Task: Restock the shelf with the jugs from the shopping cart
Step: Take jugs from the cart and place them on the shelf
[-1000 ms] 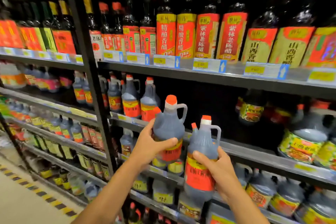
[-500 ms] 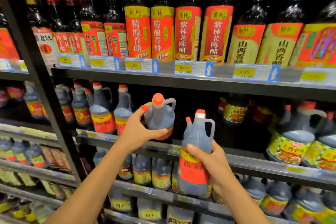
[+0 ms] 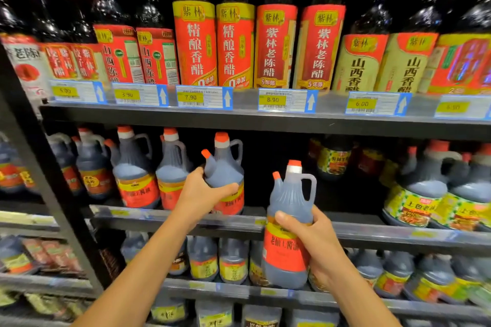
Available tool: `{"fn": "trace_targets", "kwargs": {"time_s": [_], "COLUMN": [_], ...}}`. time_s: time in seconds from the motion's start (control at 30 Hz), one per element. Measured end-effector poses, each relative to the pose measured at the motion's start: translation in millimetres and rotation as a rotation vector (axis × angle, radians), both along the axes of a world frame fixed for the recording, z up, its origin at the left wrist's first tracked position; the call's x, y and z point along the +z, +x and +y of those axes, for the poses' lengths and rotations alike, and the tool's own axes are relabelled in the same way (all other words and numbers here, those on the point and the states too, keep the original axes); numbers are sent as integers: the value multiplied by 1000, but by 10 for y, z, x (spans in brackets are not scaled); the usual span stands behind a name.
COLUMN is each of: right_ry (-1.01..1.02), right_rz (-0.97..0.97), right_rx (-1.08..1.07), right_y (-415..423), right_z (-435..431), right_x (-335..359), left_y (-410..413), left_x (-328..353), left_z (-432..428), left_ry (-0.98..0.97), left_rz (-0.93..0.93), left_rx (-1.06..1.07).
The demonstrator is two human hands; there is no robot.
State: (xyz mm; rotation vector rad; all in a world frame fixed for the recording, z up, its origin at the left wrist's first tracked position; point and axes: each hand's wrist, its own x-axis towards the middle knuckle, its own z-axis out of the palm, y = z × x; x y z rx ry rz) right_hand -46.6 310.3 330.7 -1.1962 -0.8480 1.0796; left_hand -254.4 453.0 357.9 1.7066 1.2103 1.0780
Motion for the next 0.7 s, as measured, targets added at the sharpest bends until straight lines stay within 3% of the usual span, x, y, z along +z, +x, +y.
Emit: {"fn": "trace_targets", "kwargs": {"time_s": [0.43,0.57,0.7], "right_ry": [70,164,314], "right_rz": [-133,-251,-435], "right_rx": [-17,6,7], "right_y": [-247,-295,-308], "right_z": [1,-41,-46], "right_x": [99,210,373], "left_y": [-6,-149,-291], "left_x": [-168,-356,-644], "left_z": [-20,-195,-275], "left_ry": [60,176,482], "left_rz": [-6,199,553], "left_rx": [23,85,139]}}
